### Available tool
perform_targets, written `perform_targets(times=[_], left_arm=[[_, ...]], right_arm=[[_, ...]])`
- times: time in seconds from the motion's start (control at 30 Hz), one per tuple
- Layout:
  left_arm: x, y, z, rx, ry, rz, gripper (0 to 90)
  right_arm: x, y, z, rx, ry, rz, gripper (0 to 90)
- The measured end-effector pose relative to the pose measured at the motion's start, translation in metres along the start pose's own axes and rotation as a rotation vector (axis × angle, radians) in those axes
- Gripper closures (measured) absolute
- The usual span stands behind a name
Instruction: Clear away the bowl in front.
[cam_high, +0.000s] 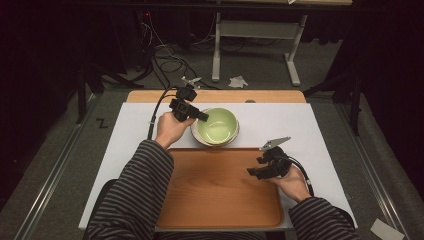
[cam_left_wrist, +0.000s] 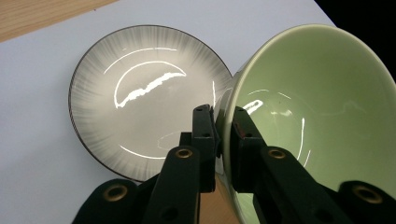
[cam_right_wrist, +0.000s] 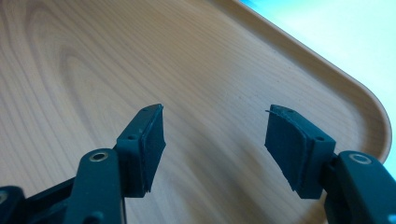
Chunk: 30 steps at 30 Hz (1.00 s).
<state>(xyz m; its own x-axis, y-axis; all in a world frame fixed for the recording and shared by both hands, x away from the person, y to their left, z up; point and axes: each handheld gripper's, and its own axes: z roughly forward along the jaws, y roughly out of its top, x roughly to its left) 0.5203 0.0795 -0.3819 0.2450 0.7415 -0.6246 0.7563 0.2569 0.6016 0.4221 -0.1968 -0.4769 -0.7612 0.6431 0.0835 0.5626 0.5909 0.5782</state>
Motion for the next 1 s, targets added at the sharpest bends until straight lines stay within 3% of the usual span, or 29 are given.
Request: perform_targets(times=[1.0], left_arm=[[-0.010,-0.022,-0.040,0.004,-0.057,0.045,83.1]], right_arm=[[0.000,0.000,0.000,0.000,-0.002,0.002,39.1]])
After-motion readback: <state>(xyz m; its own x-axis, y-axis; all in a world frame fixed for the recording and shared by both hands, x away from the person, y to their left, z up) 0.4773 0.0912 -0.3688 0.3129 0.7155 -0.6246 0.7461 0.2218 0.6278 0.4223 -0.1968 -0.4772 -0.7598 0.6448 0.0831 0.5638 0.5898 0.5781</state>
